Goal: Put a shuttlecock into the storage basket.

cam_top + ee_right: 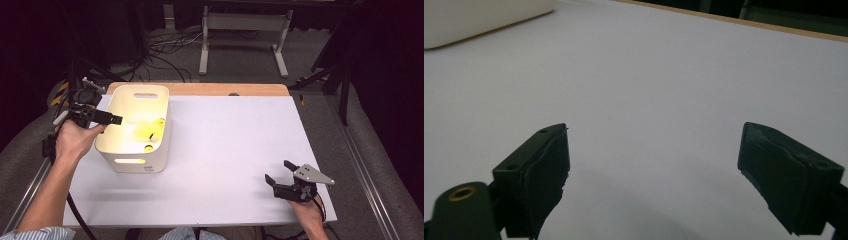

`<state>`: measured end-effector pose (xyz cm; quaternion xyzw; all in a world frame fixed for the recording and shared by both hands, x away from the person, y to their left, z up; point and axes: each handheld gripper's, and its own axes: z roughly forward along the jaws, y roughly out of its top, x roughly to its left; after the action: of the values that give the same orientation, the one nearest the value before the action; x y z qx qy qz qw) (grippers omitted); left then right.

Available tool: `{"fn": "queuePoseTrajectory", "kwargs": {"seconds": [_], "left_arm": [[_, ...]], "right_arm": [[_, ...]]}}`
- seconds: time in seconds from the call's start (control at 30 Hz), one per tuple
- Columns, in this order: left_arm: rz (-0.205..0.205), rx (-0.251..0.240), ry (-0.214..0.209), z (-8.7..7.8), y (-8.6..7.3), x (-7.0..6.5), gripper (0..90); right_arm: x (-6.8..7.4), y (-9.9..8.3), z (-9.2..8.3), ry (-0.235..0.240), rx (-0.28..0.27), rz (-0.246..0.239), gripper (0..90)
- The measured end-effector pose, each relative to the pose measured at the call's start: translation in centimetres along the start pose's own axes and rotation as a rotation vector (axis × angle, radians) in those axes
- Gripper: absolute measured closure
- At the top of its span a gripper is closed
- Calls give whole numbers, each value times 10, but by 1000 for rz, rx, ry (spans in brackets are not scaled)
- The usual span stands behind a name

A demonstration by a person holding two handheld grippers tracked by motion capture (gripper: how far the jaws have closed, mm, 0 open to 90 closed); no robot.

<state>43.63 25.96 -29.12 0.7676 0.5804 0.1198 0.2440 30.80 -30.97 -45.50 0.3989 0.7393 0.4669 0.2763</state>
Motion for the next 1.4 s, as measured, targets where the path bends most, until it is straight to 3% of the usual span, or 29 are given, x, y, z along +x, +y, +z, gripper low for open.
{"fn": "queuePoseTrajectory", "kwargs": {"seconds": [1.4], "left_arm": [[-82, -15, 36, -11, -20, 33, 367]], "right_arm": [[0, 0, 0, 0, 1, 0, 138]]}}
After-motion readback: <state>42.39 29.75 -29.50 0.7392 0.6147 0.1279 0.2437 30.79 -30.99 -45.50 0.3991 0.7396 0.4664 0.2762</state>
